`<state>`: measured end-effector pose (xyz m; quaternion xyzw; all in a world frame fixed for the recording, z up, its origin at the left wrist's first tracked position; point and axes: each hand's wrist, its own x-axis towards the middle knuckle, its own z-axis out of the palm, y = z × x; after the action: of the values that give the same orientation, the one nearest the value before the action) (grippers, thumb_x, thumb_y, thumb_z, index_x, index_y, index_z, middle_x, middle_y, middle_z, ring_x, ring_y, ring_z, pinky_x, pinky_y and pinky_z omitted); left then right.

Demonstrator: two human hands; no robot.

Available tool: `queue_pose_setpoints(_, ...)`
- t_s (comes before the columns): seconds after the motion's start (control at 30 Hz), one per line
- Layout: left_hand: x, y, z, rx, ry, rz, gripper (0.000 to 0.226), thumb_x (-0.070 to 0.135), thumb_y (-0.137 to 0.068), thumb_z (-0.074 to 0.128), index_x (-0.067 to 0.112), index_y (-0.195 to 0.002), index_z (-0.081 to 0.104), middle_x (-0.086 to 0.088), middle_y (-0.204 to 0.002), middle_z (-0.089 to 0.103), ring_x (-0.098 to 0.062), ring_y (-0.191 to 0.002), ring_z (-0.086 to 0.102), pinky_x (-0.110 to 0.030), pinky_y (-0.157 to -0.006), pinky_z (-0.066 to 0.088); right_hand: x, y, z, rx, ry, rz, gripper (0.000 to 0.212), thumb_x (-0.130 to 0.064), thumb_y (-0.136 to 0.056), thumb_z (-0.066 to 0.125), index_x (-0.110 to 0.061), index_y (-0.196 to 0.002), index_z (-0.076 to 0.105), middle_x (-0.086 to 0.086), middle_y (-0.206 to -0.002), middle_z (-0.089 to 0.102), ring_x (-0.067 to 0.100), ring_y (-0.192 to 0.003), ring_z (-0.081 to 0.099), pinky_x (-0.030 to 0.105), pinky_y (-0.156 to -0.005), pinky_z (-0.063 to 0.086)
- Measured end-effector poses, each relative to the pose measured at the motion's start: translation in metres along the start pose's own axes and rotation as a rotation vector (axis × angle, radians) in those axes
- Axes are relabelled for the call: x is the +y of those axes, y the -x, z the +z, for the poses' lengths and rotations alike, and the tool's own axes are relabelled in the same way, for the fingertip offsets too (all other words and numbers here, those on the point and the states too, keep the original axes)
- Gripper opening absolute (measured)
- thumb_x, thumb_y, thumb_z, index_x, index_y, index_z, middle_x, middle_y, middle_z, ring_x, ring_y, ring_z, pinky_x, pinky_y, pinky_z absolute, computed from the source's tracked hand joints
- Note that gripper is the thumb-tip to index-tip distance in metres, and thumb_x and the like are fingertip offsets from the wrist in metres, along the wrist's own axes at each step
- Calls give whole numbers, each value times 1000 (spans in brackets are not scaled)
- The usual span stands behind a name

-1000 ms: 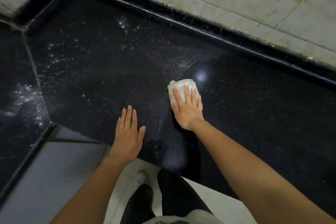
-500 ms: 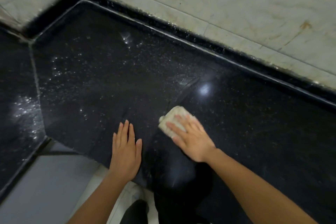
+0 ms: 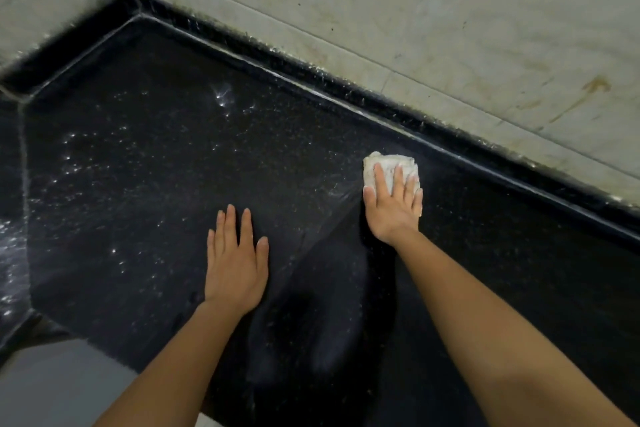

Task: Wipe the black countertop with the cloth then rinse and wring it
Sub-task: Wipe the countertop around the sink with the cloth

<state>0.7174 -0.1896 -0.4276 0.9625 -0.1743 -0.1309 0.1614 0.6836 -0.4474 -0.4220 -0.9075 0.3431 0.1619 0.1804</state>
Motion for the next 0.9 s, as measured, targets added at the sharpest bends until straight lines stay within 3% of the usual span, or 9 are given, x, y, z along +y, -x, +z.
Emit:
queue_pose_setpoints(0.17,-5,-4,-1,-19,-50,-12,61,40,-100,16,13,-150,-7,-7,-156,-21,-16,-141,-24,-36,-116,-12,-29,47,32,-61,80,-277,54,-50,-100,11,-41,-150,-9,2,-158,-23,28,-143,-26,41,-112,-21)
queue_pose_setpoints(0.3,-10,-3,1,-35,-55,-21,62,44,-99,15,18,-150,-9,-1,-151,-28,-11,-137,-29,-35,-115,-15,-24,88,49,-152,166,-586,54,-54,-95,6,-47,-148,-6,-9,-150,-32,19,-139,-35,38,-114,-22)
queue_pose_setpoints(0.37,-12,-2,1,-41,-67,-20,63,45,-98,15,19,-150,-10,-1,-151,-27,-11,-137,-29,-34,-114,-16,-5,91,43,-162,207,-683,52,-59,-97,9,-50,-147,0,-12,-152,-26,15,-140,-32,33,-113,-23)
queue_pose_setpoints(0.43,-12,-3,0,-55,-65,-21,63,46,-98,14,19,-150,-11,-2,-153,-25,-12,-137,-29,-34,-114,-16,16,84,30,-107,243,-680,59,-64,-92,0,-47,-148,6,-8,-158,-12,19,-146,-19,28,-112,-23)
queue_pose_setpoints(0.53,-14,-4,1,-75,-57,-16,63,46,-98,13,19,-149,-12,-1,-151,-28,-13,-137,-30,-35,-114,-16,52,59,8,-14,282,-396,64,-62,-87,-4,-43,-148,-3,2,-162,2,24,-148,-3,28,-111,-19)
queue_pose_setpoints(0.63,-15,-6,2,-89,-72,-13,65,47,-97,12,18,-149,-13,0,-148,-30,-14,-137,-31,-36,-114,-16,95,28,-13,91,177,-16,58,-56,-96,9,-39,-151,0,3,-162,0,22,-148,-5,38,-118,-4)
queue_pose_setpoints(0.73,-16,-7,4,-91,-70,-15,67,52,-96,8,17,-149,-12,-1,-150,-29,-14,-137,-31,-36,-112,-17,112,2,-30,138,-26,305,54,-48,-101,18,-37,-152,3,3,-162,-5,23,-148,-8,39,-118,-6)
queue_pose_setpoints(0.9,-19,-8,10,-74,-100,-11,73,58,-85,-9,20,-147,-15,-2,-151,-28,-16,-138,-31,-36,-112,-17,65,-33,-32,199,-190,554,57,-46,-102,15,-31,-154,-1,7,-161,-12,31,-146,-14,44,-117,-12)
